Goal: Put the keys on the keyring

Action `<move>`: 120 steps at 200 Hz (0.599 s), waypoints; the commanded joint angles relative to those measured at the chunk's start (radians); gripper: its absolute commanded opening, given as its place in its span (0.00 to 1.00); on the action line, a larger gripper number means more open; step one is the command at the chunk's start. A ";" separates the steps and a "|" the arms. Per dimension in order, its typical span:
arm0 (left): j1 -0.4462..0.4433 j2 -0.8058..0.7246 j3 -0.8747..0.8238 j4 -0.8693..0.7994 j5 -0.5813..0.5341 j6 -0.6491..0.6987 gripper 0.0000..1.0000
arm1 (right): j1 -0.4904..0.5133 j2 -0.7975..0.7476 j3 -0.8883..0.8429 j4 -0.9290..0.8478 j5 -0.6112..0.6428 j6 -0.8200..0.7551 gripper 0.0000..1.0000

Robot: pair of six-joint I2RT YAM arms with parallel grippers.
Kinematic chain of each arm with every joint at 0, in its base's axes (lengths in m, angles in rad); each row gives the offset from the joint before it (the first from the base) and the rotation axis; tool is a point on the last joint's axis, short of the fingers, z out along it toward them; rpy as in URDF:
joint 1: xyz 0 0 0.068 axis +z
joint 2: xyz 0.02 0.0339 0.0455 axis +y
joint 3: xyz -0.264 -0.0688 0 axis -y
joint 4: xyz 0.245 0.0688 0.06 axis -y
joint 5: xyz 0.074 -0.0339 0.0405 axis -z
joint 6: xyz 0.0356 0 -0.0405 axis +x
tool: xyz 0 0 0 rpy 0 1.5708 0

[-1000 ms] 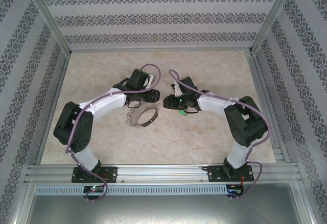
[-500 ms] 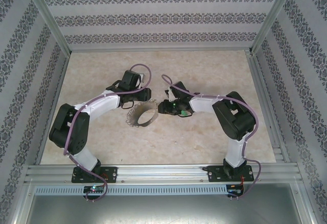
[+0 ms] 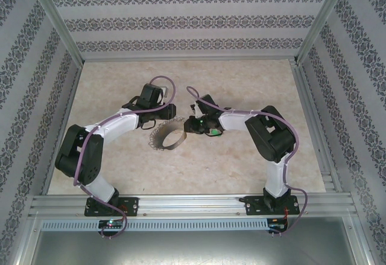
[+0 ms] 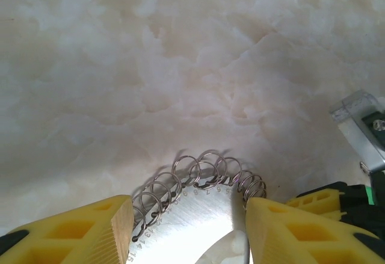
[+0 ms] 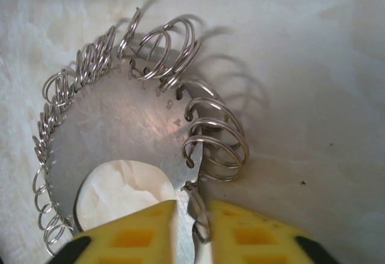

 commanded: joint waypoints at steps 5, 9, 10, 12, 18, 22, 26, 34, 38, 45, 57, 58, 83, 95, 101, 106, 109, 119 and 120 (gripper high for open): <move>0.015 -0.040 -0.017 0.039 0.018 -0.020 0.52 | 0.012 0.019 0.023 -0.007 0.000 -0.003 0.06; 0.015 -0.041 -0.017 0.039 0.020 -0.020 0.53 | 0.011 0.019 0.025 -0.010 -0.001 -0.007 0.02; 0.015 -0.042 -0.017 0.039 0.021 -0.020 0.53 | 0.011 0.019 0.026 -0.013 -0.001 -0.008 0.01; 0.016 -0.043 -0.018 0.038 0.021 -0.019 0.53 | 0.009 0.018 0.027 -0.016 -0.002 -0.010 0.00; 0.016 -0.044 -0.018 0.038 0.021 -0.019 0.53 | 0.008 0.016 0.028 -0.022 -0.002 -0.016 0.00; 0.017 -0.045 -0.018 0.037 0.024 -0.019 0.53 | 0.007 0.012 0.026 -0.024 -0.004 -0.019 0.00; 0.016 -0.047 -0.018 0.037 0.026 -0.018 0.53 | 0.005 0.009 0.027 -0.028 -0.005 -0.025 0.00; 0.018 -0.049 -0.018 0.035 0.031 -0.018 0.53 | 0.001 0.001 0.030 -0.037 -0.011 -0.041 0.00; 0.018 -0.051 -0.017 0.033 0.033 -0.017 0.53 | -0.001 -0.004 0.032 -0.042 -0.015 -0.053 0.00; 0.018 -0.055 -0.017 0.030 0.038 -0.016 0.53 | -0.006 -0.014 0.033 -0.052 -0.026 -0.080 0.00; 0.019 -0.062 -0.014 0.022 0.044 -0.012 0.53 | -0.019 -0.040 0.033 -0.062 -0.055 -0.141 0.00; 0.019 -0.063 -0.014 0.022 0.044 -0.011 0.53 | -0.020 -0.042 0.032 -0.063 -0.058 -0.147 0.00; 0.019 -0.088 -0.005 0.001 0.069 0.000 0.55 | -0.052 -0.123 0.018 -0.081 -0.163 -0.321 0.00; 0.019 -0.100 -0.001 -0.006 0.085 0.002 0.56 | -0.066 -0.161 0.018 -0.096 -0.214 -0.387 0.00; 0.018 -0.108 0.001 -0.008 0.092 0.003 0.55 | -0.072 -0.178 0.018 -0.103 -0.234 -0.415 0.00; 0.018 -0.112 0.002 -0.010 0.099 0.004 0.55 | -0.077 -0.191 0.019 -0.110 -0.247 -0.435 0.00; 0.018 -0.116 0.003 -0.012 0.102 0.004 0.55 | -0.079 -0.198 0.018 -0.114 -0.258 -0.447 0.00; 0.018 -0.129 0.005 -0.016 0.117 0.004 0.56 | -0.087 -0.223 0.012 -0.111 -0.289 -0.476 0.00; 0.018 -0.130 0.006 -0.016 0.119 0.004 0.56 | -0.089 -0.226 0.012 -0.110 -0.292 -0.477 0.00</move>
